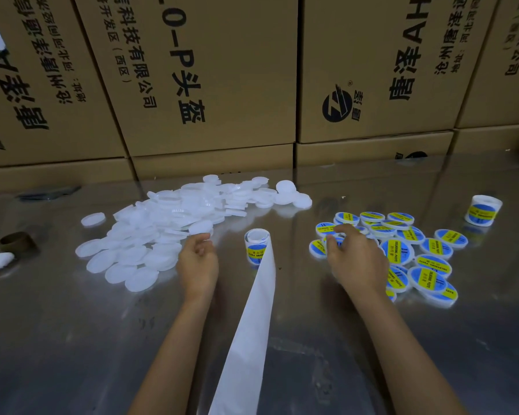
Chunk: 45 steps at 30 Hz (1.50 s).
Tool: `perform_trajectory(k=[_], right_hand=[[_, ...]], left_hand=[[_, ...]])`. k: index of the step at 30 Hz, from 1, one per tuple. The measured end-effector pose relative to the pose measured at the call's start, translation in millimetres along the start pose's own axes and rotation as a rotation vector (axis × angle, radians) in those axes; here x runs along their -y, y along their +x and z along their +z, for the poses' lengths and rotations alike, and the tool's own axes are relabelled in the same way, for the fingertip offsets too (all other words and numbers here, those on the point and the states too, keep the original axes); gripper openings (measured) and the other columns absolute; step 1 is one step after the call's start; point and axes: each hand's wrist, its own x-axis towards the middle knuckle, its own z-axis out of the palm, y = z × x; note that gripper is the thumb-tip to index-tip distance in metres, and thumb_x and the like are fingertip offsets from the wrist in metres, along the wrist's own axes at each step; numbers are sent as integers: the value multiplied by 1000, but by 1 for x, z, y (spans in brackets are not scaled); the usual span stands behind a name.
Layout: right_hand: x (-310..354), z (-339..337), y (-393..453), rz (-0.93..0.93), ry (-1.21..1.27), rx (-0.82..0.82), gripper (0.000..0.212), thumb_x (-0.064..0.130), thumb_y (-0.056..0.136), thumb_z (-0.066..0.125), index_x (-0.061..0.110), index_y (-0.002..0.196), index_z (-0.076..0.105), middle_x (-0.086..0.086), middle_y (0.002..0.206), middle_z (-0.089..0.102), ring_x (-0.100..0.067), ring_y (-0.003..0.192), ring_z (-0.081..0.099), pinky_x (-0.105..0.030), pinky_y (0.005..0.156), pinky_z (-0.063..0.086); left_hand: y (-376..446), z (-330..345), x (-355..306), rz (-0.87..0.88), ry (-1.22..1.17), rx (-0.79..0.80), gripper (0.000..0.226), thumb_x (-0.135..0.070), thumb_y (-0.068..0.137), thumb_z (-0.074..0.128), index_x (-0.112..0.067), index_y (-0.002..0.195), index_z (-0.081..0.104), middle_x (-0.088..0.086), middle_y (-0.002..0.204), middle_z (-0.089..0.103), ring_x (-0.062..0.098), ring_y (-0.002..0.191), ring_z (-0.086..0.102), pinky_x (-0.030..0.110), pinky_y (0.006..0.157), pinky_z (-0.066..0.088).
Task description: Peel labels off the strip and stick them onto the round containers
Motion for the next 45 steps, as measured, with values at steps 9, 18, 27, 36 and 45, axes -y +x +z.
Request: perform_trajectory(k=[9, 18, 27, 36, 45], right_hand=[[25, 35, -23, -190, 341, 155, 18, 24, 92, 59, 23, 106, 69, 6, 80, 69, -19, 77, 64, -30, 69, 49], [20, 54, -11, -105, 452, 220, 14, 27, 91, 61, 22, 100, 71, 15, 63, 57, -10, 66, 56, -32, 69, 52], [21, 56, -10, -100, 421, 268, 16, 33, 91, 61, 27, 103, 69, 12, 68, 60, -8, 69, 58, -32, 70, 52], [24, 53, -12, -105, 356, 310, 18, 38, 91, 60, 30, 105, 67, 12, 74, 62, -8, 73, 59, -30, 70, 50], [36, 50, -15, -45, 661, 454, 35, 8, 98, 48, 20, 129, 59, 9, 120, 64, -4, 106, 60, -2, 80, 42]], left_hand=[[27, 6, 7, 224, 443, 74, 42, -7, 102, 46, 3, 142, 48, 18, 150, 40, 32, 140, 39, 36, 115, 28], [67, 21, 6, 41, 515, -62, 52, -31, 101, 56, 7, 136, 48, 27, 139, 41, 44, 125, 47, 48, 105, 40], [74, 15, 14, 41, 408, -47, 59, -25, 86, 78, 0, 135, 57, 22, 136, 55, 39, 123, 54, 46, 108, 43], [56, 10, 7, 23, 219, -142, 32, -25, 94, 69, 5, 102, 62, 19, 119, 58, 29, 104, 58, 31, 90, 43], [-12, 13, -10, -36, -174, 145, 11, -20, 102, 56, -13, 98, 62, 6, 86, 71, 16, 69, 68, 37, 68, 58]])
